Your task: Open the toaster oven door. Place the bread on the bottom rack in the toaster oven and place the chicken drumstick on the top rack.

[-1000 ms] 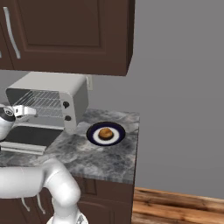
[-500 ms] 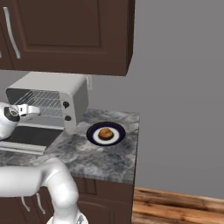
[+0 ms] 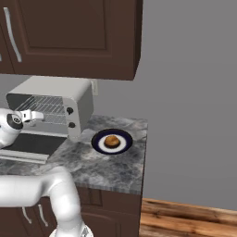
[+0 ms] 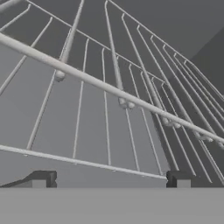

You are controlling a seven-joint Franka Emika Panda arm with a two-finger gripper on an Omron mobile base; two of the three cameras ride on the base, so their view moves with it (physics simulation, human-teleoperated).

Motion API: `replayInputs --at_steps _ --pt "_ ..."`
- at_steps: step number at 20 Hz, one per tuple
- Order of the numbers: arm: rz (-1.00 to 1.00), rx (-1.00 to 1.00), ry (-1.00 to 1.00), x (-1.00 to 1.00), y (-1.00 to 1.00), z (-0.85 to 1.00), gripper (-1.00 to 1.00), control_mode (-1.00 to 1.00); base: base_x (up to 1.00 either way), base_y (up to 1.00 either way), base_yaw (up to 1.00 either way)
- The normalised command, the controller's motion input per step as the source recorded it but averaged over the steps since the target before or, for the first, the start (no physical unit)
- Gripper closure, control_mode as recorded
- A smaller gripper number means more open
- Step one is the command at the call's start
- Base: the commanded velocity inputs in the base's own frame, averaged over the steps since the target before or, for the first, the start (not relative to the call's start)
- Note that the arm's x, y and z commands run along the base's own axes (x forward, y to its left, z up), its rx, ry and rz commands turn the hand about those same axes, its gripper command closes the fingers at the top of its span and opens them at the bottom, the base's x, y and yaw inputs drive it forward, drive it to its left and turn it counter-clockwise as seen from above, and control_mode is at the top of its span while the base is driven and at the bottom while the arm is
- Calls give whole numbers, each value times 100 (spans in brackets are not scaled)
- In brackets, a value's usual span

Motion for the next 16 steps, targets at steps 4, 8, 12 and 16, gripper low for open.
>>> replayInputs --at_steps 4,8,12,16 --pt "1 -8 0 20 16 -10 -100 -100 0 0 0" --pt "1 -8 0 9 11 -15 -100 -100 0 0 0" --pt "2 -5 -1 6 11 -18 -100 -100 0 0 0" --pt "1 -2 0 6 8 -26 -100 -100 0 0 0"
